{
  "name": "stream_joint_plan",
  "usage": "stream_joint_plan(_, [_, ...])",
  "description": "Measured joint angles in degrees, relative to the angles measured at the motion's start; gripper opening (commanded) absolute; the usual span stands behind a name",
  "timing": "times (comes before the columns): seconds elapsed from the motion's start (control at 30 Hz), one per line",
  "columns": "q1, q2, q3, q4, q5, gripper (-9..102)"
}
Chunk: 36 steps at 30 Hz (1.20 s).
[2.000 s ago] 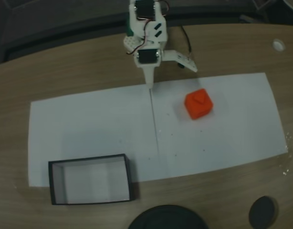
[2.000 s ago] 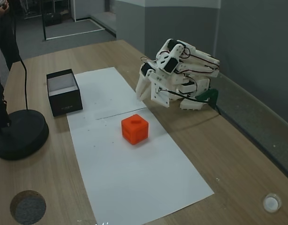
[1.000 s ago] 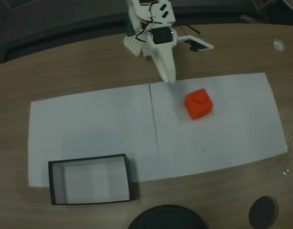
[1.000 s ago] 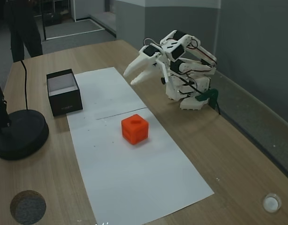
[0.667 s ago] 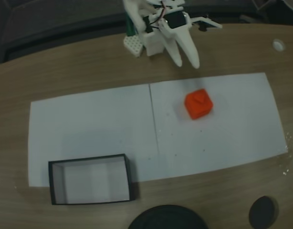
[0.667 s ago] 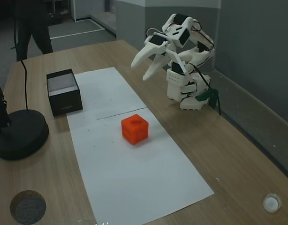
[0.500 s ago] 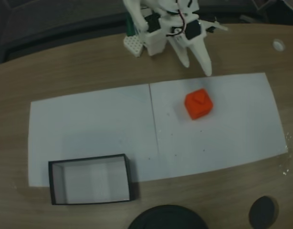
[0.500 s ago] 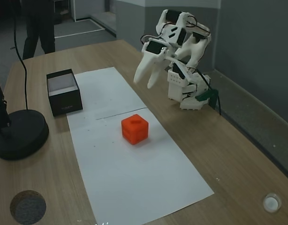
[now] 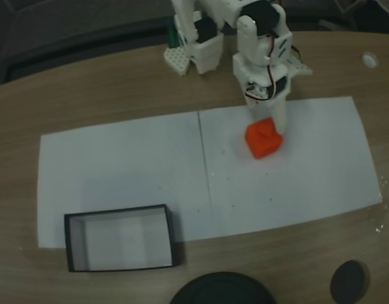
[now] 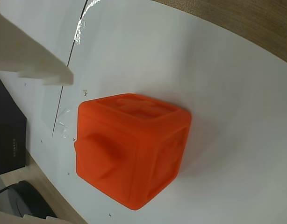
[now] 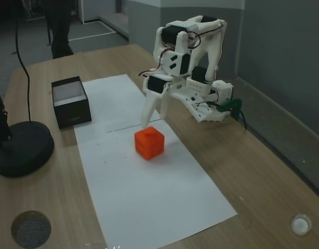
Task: Grab a orange square and put it in the box.
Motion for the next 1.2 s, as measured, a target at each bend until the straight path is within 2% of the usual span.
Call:
stream_joint_plan(0.47, [0.0, -12.4, 0.0, -7.4, 0.0, 32])
stream_joint_plan(0.53, [0.0, -13.5, 0.0, -8.4, 0.0, 27])
stream_joint_plan(0.63, [0.0, -15.0, 0.0, -10.0, 0.0, 8])
stream_joint_plan(0.87, [-0.1, -15.6, -1.1, -11.3, -0.2, 9])
stream_joint_plan(1.03, [2.0, -14.0, -8.7, -4.5, -0.9, 9])
stream_joint_plan(1.2, [10.0, -10.5, -29.4, 2.8, -5.5, 9])
